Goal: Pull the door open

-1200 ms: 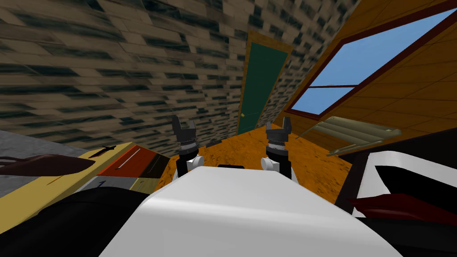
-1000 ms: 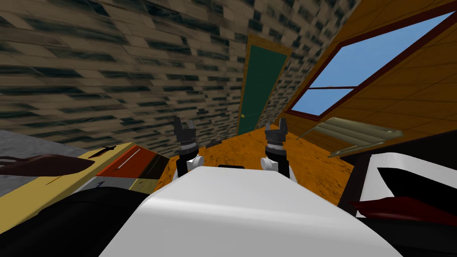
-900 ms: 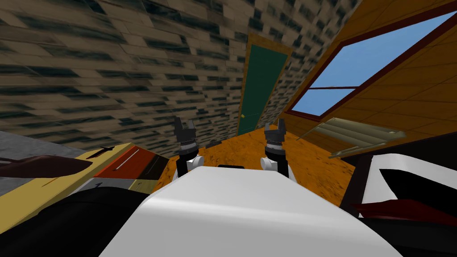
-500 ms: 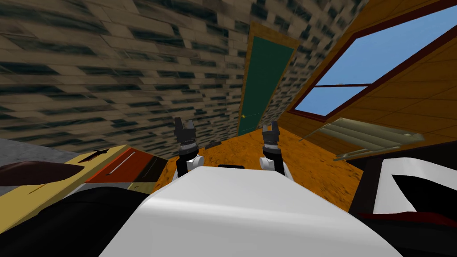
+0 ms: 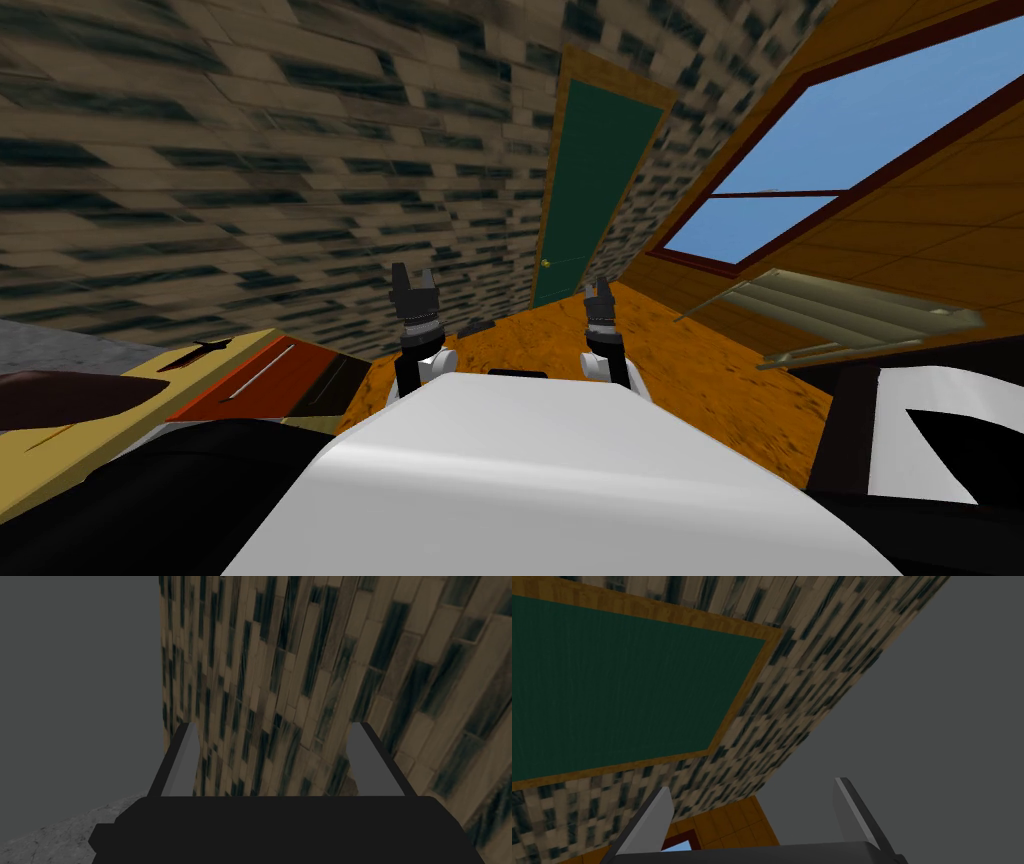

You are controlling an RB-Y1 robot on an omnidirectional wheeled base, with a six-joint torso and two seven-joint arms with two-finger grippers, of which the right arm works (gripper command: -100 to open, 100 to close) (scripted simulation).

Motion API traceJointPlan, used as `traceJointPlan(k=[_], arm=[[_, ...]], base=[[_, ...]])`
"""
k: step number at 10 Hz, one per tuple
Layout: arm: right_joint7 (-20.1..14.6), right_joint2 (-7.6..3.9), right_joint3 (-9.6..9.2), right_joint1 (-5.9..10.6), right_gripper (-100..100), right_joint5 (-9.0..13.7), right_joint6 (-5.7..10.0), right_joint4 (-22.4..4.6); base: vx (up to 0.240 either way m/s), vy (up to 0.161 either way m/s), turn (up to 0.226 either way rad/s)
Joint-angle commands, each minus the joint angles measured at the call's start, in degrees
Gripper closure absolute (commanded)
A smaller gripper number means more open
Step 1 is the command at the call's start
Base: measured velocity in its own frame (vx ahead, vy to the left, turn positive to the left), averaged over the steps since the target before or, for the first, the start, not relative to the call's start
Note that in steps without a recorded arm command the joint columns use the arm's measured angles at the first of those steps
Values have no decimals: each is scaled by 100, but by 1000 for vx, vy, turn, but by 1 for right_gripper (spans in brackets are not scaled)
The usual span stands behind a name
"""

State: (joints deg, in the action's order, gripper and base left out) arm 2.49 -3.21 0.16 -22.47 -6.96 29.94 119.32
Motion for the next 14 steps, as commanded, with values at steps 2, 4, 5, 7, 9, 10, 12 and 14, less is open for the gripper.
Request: traceJointPlan(k=[2,4,5,7,9,10,12,14], arm=[[211,-55,32,86,-100,-91,85,-270],[366,-95,59,153,-100,-160,158,-492],[444,-115,73,187,-100,-195,195,-603],[601,-155,101,255,-100,-264,270,-825],[773,-191,131,330,-100,-340,351,-1070],[859,-210,147,367,-100,-378,392,-1193],[1031,-246,177,442,-100,-454,474,-1438],[1208,-282,208,519,-100,-532,557,-1689]], base=[[101,-27,17],[78,-27,17],[80,-35,13],[94,-31,19],[95,-23,18],[90,-38,23],[97,-33,18],[93,-34,20]])
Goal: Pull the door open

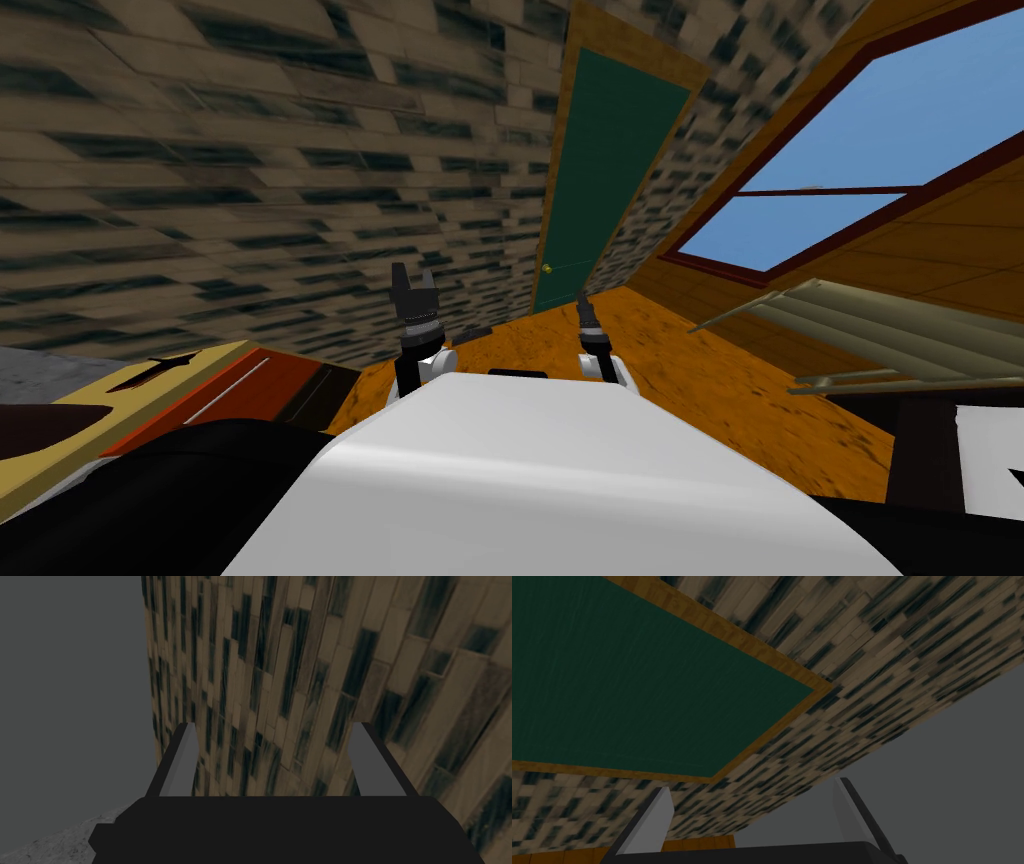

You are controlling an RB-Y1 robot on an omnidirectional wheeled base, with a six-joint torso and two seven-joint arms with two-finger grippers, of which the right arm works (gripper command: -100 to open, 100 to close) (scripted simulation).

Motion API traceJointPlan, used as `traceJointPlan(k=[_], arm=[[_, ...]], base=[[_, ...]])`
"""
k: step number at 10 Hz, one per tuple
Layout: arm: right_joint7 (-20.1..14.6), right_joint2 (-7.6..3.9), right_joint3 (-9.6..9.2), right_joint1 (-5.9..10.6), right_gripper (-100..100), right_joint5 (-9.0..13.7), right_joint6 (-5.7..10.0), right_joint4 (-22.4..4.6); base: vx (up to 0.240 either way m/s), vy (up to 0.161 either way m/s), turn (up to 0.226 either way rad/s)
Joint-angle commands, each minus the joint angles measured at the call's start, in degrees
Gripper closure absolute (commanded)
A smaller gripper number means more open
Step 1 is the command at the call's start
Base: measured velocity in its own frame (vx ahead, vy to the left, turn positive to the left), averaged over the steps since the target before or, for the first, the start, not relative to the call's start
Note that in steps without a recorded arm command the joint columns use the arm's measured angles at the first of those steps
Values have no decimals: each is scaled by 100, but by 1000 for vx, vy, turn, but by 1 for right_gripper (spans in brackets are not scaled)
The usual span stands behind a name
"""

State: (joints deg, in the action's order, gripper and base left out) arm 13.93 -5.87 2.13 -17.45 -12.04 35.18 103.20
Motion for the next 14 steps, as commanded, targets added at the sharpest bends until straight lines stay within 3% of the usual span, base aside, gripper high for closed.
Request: traceJointPlan(k=[1,14], arm=[[156,-32,28,56,-100,-64,76,-207],[1369,-229,243,583,-100,-600,652,-1932]], base=[[85,-22,20],[98,-34,20]])
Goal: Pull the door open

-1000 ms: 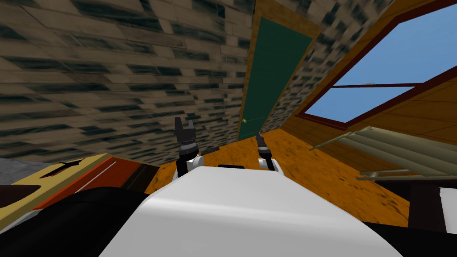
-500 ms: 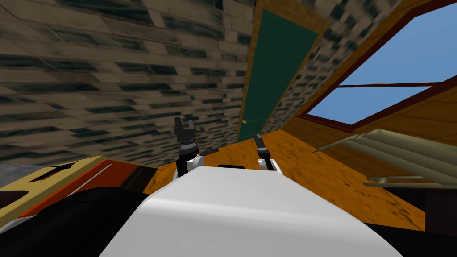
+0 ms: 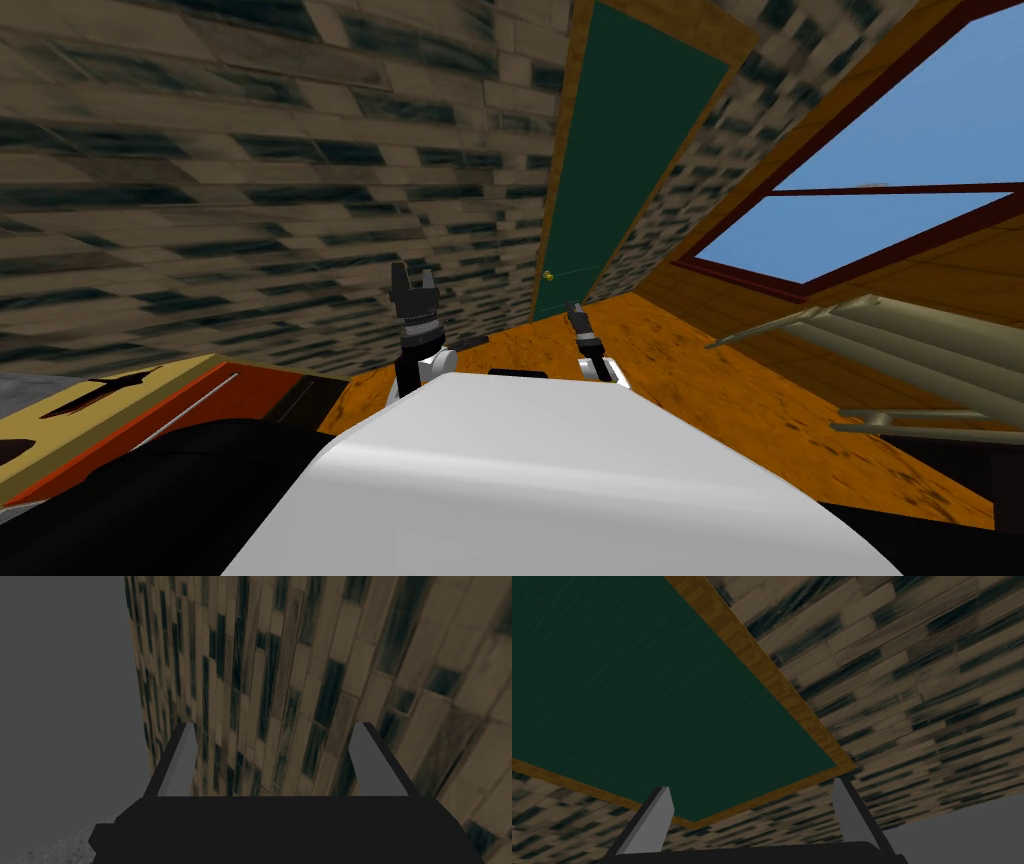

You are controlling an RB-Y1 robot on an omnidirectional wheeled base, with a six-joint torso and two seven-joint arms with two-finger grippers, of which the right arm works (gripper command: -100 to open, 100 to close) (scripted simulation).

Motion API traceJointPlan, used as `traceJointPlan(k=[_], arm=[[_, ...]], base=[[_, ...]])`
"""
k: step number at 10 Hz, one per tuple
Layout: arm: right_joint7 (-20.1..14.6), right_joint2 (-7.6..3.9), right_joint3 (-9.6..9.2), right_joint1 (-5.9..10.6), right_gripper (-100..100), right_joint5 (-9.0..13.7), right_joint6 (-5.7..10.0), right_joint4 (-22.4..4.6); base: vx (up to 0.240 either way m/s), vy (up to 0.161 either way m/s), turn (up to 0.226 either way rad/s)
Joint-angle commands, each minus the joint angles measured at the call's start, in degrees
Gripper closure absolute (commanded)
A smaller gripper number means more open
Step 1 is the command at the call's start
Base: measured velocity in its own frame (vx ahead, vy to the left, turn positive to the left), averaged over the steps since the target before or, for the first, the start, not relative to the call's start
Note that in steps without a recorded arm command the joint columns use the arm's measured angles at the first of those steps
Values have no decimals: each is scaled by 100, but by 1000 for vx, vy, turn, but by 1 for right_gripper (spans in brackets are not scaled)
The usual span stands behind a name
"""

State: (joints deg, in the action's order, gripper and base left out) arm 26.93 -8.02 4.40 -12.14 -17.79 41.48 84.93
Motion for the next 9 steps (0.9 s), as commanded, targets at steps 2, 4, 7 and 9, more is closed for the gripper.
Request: traceJointPlan(k=[2,4,7,9], arm=[[257,-41,49,133,-100,-108,112,-373],[446,-67,82,215,-100,-192,201,-641],[812,-112,147,374,-100,-354,375,-1163],[995,-135,180,454,-100,-434,462,-1423]], base=[[112,-32,23],[91,-41,16],[121,-45,28],[108,-42,19]])
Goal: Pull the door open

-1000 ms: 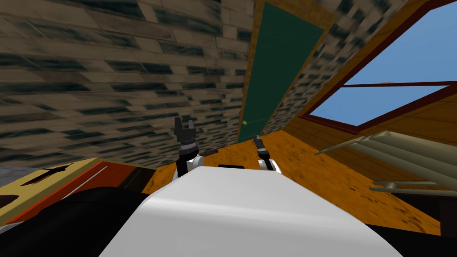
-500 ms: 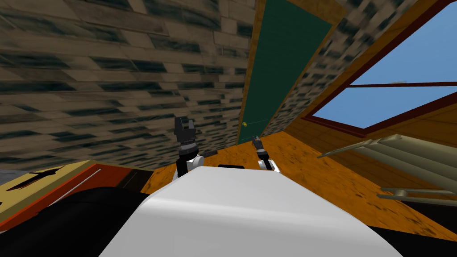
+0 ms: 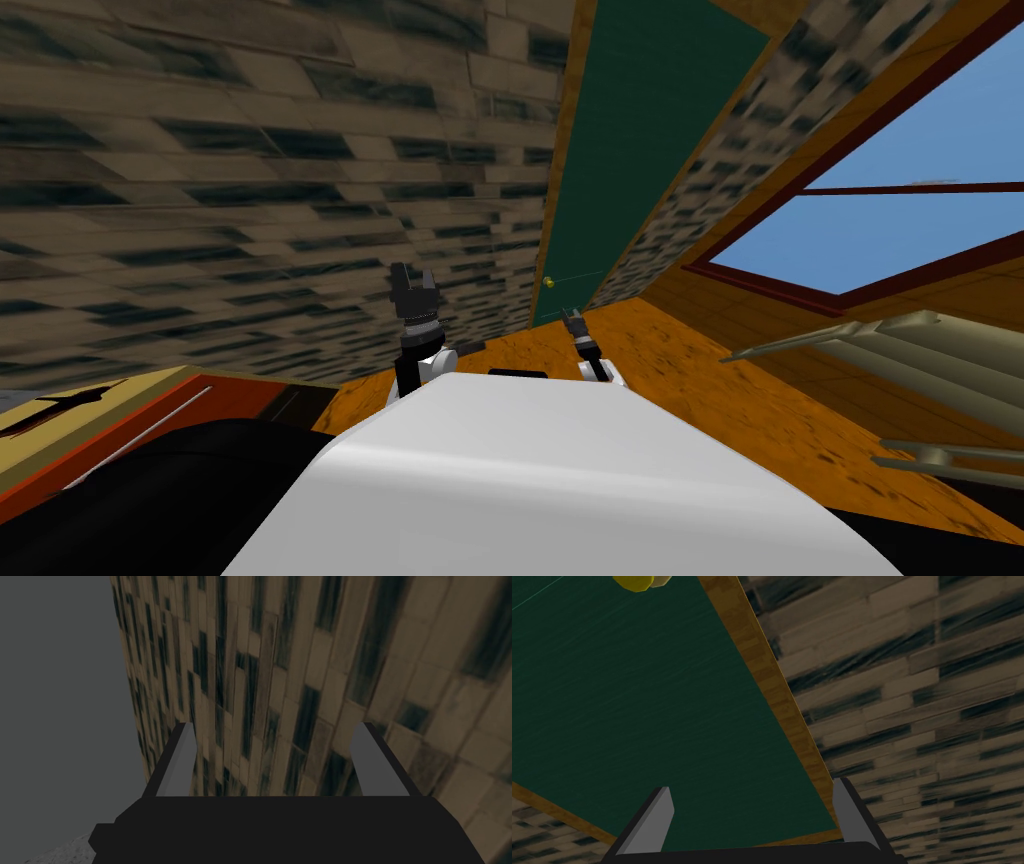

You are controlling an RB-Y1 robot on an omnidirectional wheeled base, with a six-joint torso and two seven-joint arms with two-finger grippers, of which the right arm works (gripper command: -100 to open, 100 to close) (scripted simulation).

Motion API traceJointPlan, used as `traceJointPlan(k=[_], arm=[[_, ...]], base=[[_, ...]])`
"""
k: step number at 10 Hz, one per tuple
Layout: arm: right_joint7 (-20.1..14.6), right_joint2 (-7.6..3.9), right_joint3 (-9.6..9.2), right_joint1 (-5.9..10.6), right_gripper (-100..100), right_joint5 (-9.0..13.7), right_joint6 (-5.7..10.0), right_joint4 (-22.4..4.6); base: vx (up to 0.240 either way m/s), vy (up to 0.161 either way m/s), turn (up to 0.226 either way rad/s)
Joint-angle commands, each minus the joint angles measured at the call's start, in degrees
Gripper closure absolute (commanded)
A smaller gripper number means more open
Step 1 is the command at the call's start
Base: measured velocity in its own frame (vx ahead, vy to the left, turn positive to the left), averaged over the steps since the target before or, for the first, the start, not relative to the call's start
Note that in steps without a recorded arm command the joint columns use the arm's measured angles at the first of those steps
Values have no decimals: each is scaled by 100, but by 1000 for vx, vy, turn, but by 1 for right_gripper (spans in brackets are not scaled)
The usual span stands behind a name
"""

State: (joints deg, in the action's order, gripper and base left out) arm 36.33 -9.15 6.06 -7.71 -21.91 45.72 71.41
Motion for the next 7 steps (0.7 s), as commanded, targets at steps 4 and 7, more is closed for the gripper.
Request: traceJointPlan(k=[4,7], arm=[[402,-61,75,161,-100,-176,202,-564],[736,-98,135,307,-100,-323,360,-1040]], base=[[86,-36,17],[116,-35,24]])
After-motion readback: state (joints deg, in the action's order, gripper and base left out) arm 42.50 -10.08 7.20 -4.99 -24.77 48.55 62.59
